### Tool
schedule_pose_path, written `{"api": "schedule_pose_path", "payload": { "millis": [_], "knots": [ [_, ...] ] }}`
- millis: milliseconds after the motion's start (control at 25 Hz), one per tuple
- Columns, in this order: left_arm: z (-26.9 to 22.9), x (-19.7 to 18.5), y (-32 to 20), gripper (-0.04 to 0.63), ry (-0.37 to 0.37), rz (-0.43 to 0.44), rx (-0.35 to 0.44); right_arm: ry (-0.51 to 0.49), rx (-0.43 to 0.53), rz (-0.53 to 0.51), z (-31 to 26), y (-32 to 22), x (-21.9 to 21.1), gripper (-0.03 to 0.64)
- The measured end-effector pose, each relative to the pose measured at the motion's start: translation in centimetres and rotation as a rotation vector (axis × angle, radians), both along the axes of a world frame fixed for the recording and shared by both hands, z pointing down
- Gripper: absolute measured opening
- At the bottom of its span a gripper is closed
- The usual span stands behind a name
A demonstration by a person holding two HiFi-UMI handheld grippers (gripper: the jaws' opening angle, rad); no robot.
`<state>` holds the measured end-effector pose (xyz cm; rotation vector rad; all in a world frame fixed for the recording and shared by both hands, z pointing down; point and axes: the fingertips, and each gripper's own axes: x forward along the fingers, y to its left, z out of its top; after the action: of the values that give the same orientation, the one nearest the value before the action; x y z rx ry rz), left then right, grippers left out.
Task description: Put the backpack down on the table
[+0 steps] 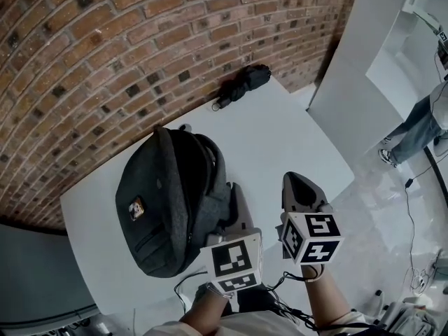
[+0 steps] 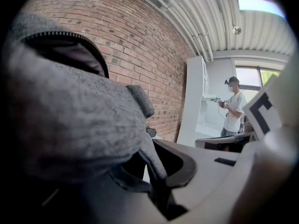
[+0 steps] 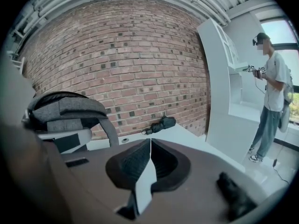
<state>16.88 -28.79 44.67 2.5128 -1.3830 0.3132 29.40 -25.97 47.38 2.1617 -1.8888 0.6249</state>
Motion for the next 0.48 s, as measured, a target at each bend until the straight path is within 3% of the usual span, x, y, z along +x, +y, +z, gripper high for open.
{"api": "schedule_pose_path", "payload": {
  "millis": [240,480],
  "knots": [
    [1.3,0.9,1.1,0.035,0.003,0.002,-0.029,0.005,-0.012,-0.04,0.5,-0.2,0.0,0.031],
    [1.6,-0.5,2.6,0.034,0.012,0.001,-0.042,0.017,0.0,-0.057,-0.1,1.0,-1.0,0.031]
  ]
}}
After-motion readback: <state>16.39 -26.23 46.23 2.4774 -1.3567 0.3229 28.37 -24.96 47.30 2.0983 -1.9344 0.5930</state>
